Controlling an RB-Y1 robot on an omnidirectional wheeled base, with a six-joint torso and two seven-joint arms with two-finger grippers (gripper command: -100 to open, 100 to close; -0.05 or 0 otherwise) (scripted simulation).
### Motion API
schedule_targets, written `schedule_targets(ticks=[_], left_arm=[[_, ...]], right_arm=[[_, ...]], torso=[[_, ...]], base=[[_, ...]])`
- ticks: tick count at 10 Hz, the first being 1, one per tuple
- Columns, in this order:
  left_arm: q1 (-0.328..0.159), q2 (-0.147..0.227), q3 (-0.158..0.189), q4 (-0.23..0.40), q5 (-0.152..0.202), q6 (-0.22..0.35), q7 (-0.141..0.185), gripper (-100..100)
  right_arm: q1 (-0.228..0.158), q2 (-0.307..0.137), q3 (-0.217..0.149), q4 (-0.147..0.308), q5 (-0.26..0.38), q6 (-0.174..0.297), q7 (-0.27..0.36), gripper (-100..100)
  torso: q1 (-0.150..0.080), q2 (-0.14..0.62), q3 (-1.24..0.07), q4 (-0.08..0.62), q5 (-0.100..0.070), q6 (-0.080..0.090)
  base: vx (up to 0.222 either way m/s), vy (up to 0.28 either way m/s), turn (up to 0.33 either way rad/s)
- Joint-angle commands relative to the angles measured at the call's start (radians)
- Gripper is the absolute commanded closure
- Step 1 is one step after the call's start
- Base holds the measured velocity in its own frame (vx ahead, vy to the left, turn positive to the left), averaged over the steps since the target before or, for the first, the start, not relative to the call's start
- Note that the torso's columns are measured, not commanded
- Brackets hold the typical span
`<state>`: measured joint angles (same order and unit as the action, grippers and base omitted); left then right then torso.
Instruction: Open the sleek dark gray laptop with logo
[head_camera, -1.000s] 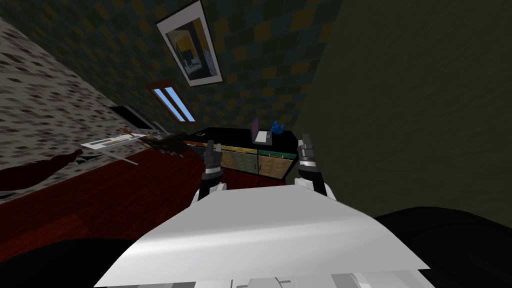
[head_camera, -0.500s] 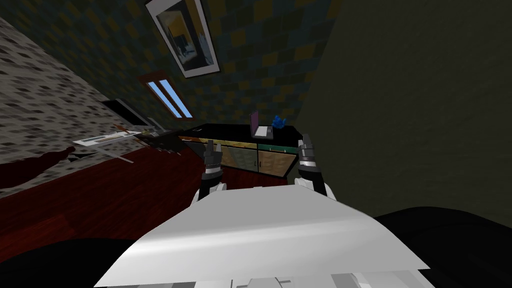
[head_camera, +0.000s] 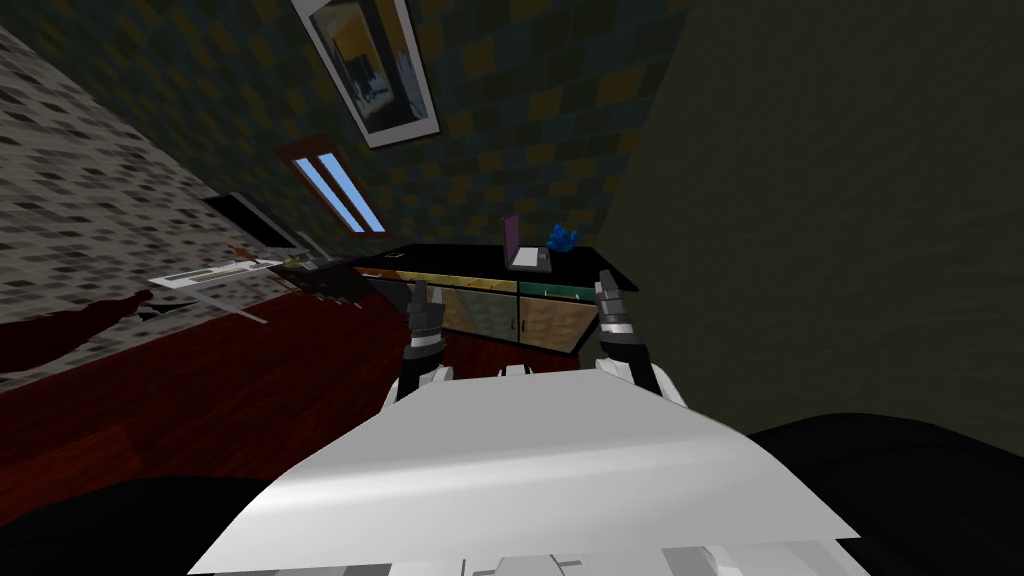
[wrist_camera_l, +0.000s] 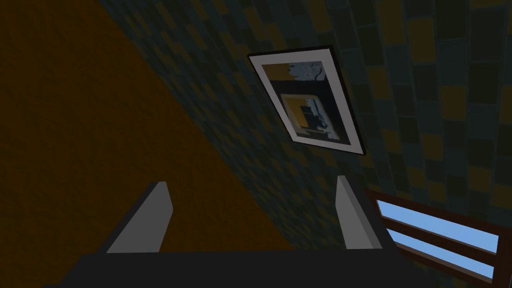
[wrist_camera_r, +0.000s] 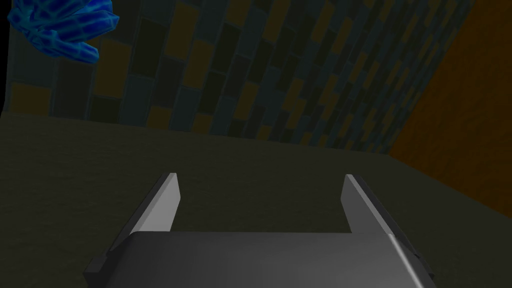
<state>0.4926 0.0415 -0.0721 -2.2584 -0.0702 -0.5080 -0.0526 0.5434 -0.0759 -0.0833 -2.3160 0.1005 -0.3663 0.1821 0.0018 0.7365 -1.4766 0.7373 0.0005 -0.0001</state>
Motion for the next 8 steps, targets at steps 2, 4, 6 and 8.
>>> schedule_targets(ticks=[2, 4, 6, 8], left_arm=[[0.000, 0.000, 0.000, 0.000, 0.000, 0.000, 0.000, 0], [0.000, 0.000, 0.000, 0.000, 0.000, 0.000, 0.000, 0], [0.000, 0.000, 0.000, 0.000, 0.000, 0.000, 0.000, 0], [0.000, 0.000, 0.000, 0.000, 0.000, 0.000, 0.000, 0]], right_arm=[[0.018, -0.088, -0.032, 0.017, 0.031, 0.039, 0.026, -100], [0.032, -0.129, -0.055, 0.028, 0.054, 0.066, 0.046, -100], [0.048, -0.166, -0.080, 0.040, 0.080, 0.095, 0.068, -100], [0.066, -0.201, -0.108, 0.052, 0.109, 0.127, 0.093, -100]], torso=[[-0.001, 0.000, 0.000, 0.000, 0.000, 0.000], [0.000, 0.002, 0.001, 0.001, 0.000, 0.000], [-0.002, 0.001, 0.000, 0.000, -0.001, 0.000], [0.000, 0.000, 0.000, 0.000, 0.000, 0.000]], base=[[0.060, 0.097, 0.035], [0.050, 0.132, 0.046], [0.080, 0.141, 0.043], [0.099, 0.171, 0.051]])
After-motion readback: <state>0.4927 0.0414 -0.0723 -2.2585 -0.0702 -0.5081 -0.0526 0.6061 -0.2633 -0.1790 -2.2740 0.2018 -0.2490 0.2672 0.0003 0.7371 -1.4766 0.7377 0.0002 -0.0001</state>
